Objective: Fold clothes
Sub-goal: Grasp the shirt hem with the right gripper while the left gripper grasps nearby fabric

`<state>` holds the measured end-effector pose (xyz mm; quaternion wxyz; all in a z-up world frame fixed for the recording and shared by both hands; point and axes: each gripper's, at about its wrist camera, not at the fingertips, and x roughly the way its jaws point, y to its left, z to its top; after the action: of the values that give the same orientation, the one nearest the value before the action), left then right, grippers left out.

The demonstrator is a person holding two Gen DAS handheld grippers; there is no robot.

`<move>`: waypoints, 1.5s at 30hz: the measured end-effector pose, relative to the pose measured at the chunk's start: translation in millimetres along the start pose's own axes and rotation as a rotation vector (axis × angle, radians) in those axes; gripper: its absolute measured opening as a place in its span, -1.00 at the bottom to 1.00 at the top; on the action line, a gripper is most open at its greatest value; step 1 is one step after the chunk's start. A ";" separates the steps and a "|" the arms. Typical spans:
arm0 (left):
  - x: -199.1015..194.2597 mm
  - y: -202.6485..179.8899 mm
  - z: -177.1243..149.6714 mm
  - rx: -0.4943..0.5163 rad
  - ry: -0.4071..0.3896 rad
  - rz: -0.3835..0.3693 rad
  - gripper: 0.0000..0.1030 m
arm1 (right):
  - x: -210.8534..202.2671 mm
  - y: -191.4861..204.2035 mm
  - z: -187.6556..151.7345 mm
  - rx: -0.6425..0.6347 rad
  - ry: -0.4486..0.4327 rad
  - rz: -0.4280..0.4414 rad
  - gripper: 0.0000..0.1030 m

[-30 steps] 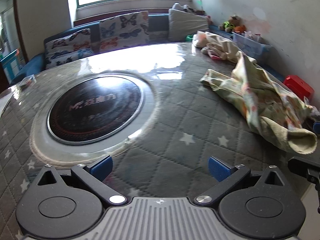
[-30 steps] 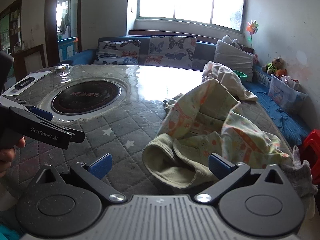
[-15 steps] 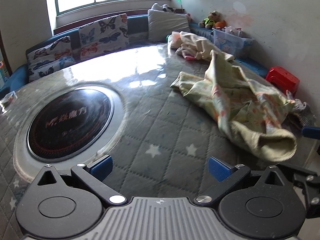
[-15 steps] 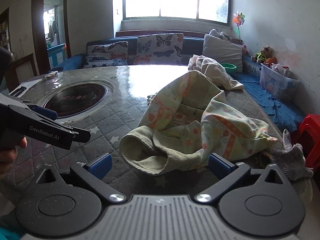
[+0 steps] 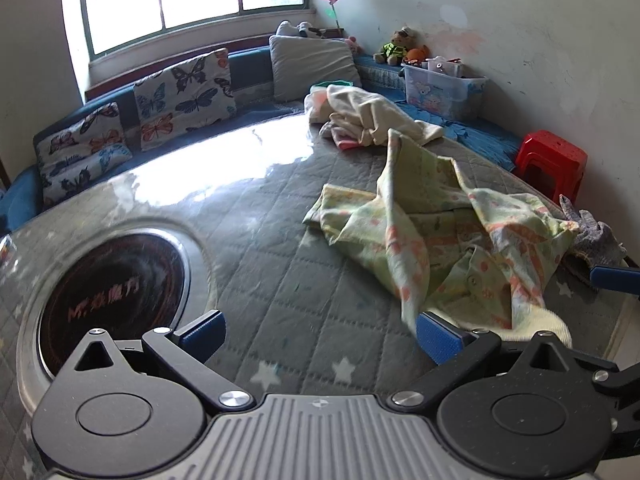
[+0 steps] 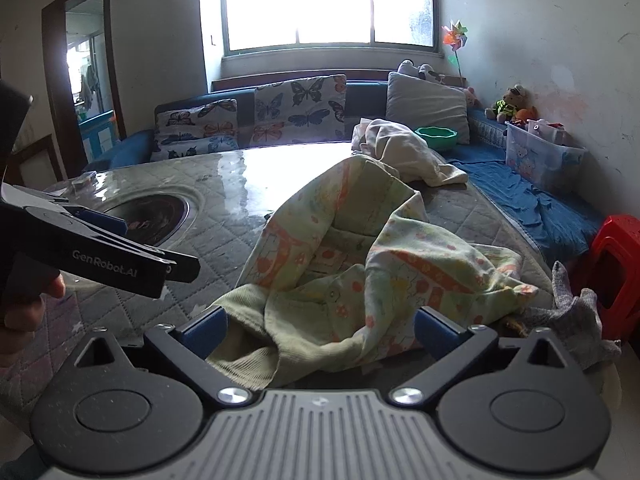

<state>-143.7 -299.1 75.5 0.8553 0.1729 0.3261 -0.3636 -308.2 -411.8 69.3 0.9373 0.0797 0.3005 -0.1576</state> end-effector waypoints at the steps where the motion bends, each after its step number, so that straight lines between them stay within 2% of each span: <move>1: 1.7 -2.1 3.4 0.005 -0.003 -0.002 1.00 | 1.3 -1.6 1.4 0.004 0.000 0.001 0.93; 7: 10.6 -12.3 21.7 0.013 -0.010 -0.025 1.00 | 11.2 -10.2 6.2 0.031 0.019 -0.003 0.87; 14: 23.5 -23.5 33.8 0.041 -0.014 -0.017 1.00 | 27.2 -22.2 9.9 0.093 0.055 -0.008 0.76; 25: 50.5 -30.4 62.3 0.053 -0.051 -0.038 0.92 | 58.6 -25.3 17.4 0.074 0.087 -0.044 0.25; 28: 65.4 -28.1 67.6 0.032 -0.020 -0.064 0.82 | 66.6 -29.3 17.0 0.088 0.103 -0.046 0.04; 31: 81.0 -24.9 68.2 0.011 0.024 -0.085 0.64 | 70.8 -31.7 15.0 0.092 0.115 -0.048 -0.21; 34: 92.8 -22.4 63.9 0.007 0.055 -0.119 0.11 | 72.3 -34.5 11.8 0.095 0.114 -0.058 -0.54; 36: 97.3 -21.1 60.6 0.002 0.074 -0.155 -0.50 | 71.5 -37.1 9.9 0.101 0.112 -0.060 -0.73; 38: 97.3 -19.7 57.2 -0.001 0.073 -0.166 -0.80 | 69.5 -39.3 8.8 0.109 0.106 -0.062 -0.86; 45: 69.3 1.7 47.3 -0.010 0.011 -0.115 -0.96 | 48.0 -33.6 8.3 0.085 0.070 -0.035 -0.90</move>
<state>-85.7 -358.4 62.6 0.8321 0.1515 0.3422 -0.4093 -278.3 -457.2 45.8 0.9191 0.1195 0.3275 -0.1838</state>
